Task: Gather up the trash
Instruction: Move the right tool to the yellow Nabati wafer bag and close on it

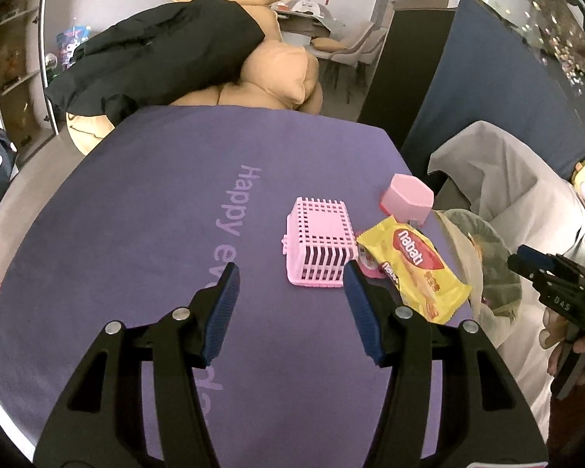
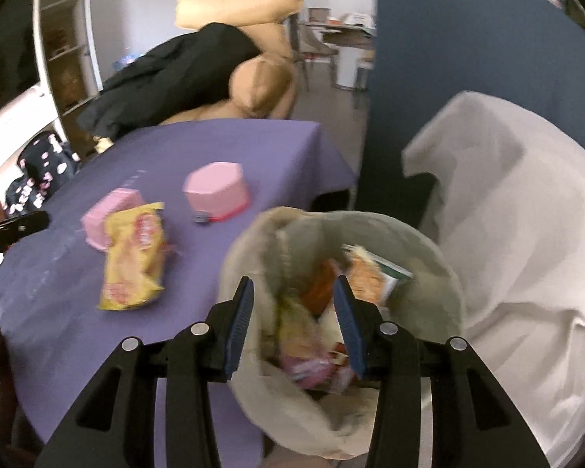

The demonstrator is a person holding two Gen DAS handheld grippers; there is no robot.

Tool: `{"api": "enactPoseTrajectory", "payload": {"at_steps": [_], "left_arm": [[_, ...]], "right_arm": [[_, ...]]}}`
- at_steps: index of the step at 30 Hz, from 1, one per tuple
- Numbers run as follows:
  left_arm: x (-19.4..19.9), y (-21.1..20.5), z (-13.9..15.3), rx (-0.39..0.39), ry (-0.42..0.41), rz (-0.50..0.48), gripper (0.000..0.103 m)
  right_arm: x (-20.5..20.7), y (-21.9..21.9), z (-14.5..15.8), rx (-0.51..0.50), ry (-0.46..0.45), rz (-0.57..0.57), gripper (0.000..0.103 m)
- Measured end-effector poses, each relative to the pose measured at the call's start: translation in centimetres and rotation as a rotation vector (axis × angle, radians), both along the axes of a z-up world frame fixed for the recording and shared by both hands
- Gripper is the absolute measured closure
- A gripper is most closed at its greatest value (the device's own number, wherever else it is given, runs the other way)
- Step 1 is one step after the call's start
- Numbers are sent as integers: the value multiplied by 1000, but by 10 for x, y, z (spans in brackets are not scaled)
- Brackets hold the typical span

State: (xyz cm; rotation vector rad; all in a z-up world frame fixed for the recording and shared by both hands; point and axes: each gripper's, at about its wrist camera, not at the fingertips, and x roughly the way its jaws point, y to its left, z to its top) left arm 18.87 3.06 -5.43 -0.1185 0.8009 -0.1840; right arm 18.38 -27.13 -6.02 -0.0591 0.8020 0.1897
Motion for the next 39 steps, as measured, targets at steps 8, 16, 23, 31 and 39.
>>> {"api": "enactPoseTrajectory", "payload": {"at_steps": [8,16,23,31,39], "left_arm": [[-5,10,-4,-25,6,12,50],[-5,27,-10,-57,20,48,50],[-6,48,-14,-98,26,81,50],[-7,68,-23,-137,50,117,50],[-8,72,-26,-146,53,114,50]], "right_arm": [[-2,55,9,39,-10,126,62],[21,85,-2,96,29,169,62],[36,103,-20,105,99,169,62],[31,119,-12,70,70,183,62],[51,113,-11,68,81,183,62]]}}
